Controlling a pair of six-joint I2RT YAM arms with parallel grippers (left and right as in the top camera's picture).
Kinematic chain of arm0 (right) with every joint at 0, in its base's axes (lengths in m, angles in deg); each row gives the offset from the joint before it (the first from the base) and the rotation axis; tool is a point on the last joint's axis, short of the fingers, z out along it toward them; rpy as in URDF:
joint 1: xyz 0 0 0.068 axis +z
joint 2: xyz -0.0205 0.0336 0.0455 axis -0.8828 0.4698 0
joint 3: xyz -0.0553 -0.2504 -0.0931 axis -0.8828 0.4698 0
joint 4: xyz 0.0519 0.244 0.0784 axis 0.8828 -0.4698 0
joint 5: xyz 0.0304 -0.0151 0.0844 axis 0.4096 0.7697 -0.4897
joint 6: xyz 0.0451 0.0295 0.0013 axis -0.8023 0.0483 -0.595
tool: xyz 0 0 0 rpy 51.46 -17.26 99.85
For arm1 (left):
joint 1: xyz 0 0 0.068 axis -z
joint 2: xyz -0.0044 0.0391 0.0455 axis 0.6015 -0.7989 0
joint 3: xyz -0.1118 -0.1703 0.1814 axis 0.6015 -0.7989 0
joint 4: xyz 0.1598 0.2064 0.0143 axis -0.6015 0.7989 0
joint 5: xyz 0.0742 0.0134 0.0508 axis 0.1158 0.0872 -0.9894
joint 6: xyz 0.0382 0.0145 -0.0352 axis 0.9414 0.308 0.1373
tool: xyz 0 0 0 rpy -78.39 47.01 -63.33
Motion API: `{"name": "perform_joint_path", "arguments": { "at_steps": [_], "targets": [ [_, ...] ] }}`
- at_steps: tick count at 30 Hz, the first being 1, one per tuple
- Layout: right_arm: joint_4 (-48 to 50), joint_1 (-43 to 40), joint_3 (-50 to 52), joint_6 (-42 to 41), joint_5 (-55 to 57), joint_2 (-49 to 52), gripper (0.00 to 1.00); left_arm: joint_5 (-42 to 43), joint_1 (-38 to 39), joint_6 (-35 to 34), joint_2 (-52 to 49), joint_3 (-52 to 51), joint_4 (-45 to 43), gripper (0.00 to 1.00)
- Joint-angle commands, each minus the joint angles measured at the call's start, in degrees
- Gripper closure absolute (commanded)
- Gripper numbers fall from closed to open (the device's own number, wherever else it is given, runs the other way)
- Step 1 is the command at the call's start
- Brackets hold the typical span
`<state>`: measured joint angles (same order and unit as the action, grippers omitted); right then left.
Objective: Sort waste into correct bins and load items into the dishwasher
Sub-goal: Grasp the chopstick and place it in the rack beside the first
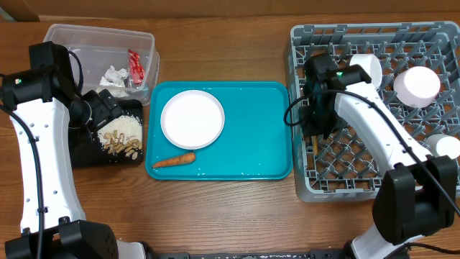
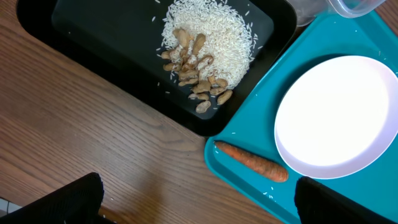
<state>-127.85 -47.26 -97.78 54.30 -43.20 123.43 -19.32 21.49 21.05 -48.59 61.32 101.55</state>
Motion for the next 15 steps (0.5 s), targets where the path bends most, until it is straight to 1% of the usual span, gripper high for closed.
{"name": "perform_joint_path", "arguments": {
  "at_steps": [1,6,10,12,13,14,15],
  "targets": [
    [0.68,0.2,0.39,0.22,-0.44,0.0,0.77,0.28,0.13,0.24,0.24,0.52,-0.15,0.0],
    [0.44,0.22,-0.13,-0.31,-0.42,-0.17,0.76,0.26,0.13,0.24,0.24,0.52,-0.13,0.0],
    [-0.81,0.28,-4.55,-2.01,-0.42,-2.16,0.74,0.28,0.13,0.24,0.24,0.52,-0.22,0.0],
    [-0.52,0.5,-7.67,-2.82,-1.25,-3.58,0.71,0.28,0.13,0.24,0.24,0.52,-0.22,0.0],
    [0.22,0.74,-9.51,-2.8,-3.13,-4.26,0.67,0.26,0.13,0.24,0.24,0.52,-0.2,0.0],
    [1.62,1.14,-11.45,-2.78,-5.84,-4.9,0.62,0.26,0.13,0.24,0.24,0.52,-0.22,0.0],
    [3.1,1.51,-12.74,-2.78,-8.11,-5.29,0.59,0.26,0.13,0.24,0.24,0.52,-0.22,0.0]
  ]
}}
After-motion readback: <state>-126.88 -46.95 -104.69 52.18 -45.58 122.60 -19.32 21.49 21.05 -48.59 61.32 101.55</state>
